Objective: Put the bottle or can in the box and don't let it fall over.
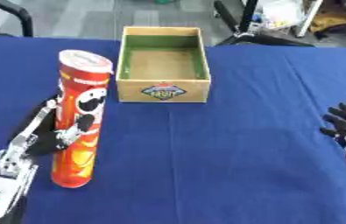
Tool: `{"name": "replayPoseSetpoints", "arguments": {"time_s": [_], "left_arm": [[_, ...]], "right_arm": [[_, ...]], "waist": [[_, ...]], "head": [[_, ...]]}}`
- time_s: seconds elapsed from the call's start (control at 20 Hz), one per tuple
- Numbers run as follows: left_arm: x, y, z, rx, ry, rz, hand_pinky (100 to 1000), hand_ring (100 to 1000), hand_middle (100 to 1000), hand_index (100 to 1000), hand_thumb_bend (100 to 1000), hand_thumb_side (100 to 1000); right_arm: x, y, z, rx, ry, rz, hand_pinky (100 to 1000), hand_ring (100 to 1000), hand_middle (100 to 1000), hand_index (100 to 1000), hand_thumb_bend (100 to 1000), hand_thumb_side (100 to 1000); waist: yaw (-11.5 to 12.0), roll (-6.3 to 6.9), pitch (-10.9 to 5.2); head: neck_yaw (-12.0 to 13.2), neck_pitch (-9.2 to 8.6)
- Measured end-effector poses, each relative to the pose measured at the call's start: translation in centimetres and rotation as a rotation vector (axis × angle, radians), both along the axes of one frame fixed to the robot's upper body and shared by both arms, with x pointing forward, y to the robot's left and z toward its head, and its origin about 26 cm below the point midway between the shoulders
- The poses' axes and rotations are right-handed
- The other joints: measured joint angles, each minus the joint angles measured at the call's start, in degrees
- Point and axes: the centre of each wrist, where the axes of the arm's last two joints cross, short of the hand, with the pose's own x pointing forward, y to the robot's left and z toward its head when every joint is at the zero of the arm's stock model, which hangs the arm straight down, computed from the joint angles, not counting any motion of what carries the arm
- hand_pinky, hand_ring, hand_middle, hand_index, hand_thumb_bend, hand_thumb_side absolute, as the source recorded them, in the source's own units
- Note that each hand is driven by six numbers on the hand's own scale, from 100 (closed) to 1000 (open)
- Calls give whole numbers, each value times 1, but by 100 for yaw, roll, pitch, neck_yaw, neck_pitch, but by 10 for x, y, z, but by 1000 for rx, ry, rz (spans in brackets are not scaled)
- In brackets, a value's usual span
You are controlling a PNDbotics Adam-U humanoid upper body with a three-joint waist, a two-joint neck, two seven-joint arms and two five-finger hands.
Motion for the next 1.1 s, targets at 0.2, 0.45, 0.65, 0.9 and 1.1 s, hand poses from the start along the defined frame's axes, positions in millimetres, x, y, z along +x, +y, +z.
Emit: {"name": "replayPoseSetpoints", "arguments": {"time_s": [0.2,0.45,0.65,0.9,1.1], "left_arm": [[3,-2,4,0,-6,-8,120,374,368,670,100,511],[10,-7,19,-6,-42,-23,119,373,366,667,100,520],[16,-10,36,-11,-81,-44,117,370,363,665,100,530],[28,-18,59,-38,-130,-63,118,366,359,663,100,550],[42,-27,82,-81,-169,-71,118,360,353,659,100,571]], "right_arm": [[0,0,0,0,0,0,804,895,847,907,547,432],[0,0,0,0,2,2,804,895,847,907,546,432],[0,0,0,0,2,2,804,895,847,907,547,432],[0,0,0,0,2,3,804,896,847,907,547,431],[0,1,0,-1,1,8,805,896,847,907,548,431]], "waist": [[0,8,0],[-10,16,0],[-26,18,0],[-49,18,0],[-85,7,0]], "head": [[0,0],[0,0],[0,0],[-7,-1],[-20,-7]]}}
